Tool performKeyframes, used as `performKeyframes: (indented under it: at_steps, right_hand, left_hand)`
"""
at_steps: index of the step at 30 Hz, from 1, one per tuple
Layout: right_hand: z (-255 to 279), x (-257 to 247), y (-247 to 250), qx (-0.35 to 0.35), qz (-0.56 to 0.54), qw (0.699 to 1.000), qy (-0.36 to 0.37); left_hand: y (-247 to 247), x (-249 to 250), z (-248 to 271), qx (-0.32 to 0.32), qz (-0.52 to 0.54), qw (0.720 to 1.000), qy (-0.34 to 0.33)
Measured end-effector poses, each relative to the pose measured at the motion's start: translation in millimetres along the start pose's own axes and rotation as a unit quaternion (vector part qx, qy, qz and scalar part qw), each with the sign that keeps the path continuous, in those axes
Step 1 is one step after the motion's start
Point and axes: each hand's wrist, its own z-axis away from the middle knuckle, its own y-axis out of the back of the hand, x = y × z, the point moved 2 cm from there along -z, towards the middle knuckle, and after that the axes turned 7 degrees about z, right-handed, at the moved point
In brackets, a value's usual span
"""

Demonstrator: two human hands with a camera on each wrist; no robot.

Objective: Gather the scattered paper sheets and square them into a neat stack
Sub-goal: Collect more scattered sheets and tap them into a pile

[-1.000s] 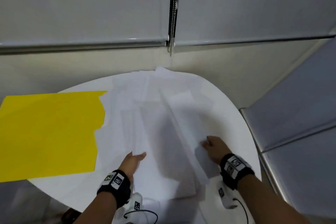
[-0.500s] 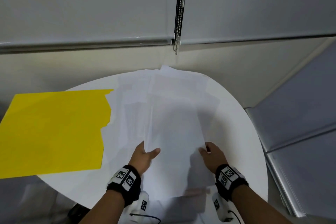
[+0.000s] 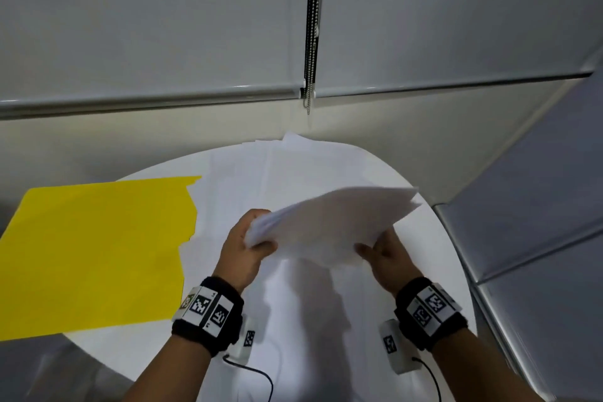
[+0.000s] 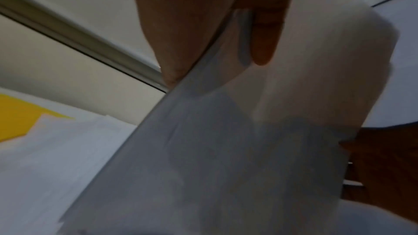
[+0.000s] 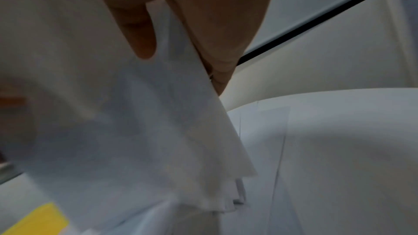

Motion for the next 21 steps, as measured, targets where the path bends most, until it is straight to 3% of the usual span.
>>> performKeyframes:
  at_steps: [4,8,10,16,21]
  right_hand:
    - [6.4,-14.8,-18.4,0.016,0.029,0.998,0.044]
    - [5.4,-32.0,-7.8,0.104,0.004,0.990,0.095]
    - [11.0,-33.8,-2.3,0.093,-0.011,0.989,0.119]
    - [17.8,-22.1,7.5,0.089,-0.049,0.990,0.099]
    - [16.8,-26.6,-4.9,0.062,-0.028,0.994,0.087]
  left_hand:
    - [-7.9,1.1,5.8,0.088,0.053,0.995,0.006]
    - [-12.1,11.4,6.8,0.101,0.084,0.991,-0.022]
    - [-9.1,13.0,9.0,0.099,0.078,0.991,-0.037]
    - [-5.7,11.2,13.6,0.073,0.047,0.994,-0.073]
    - [-16.2,10.4,11.2,0.109,0.011,0.992,-0.064]
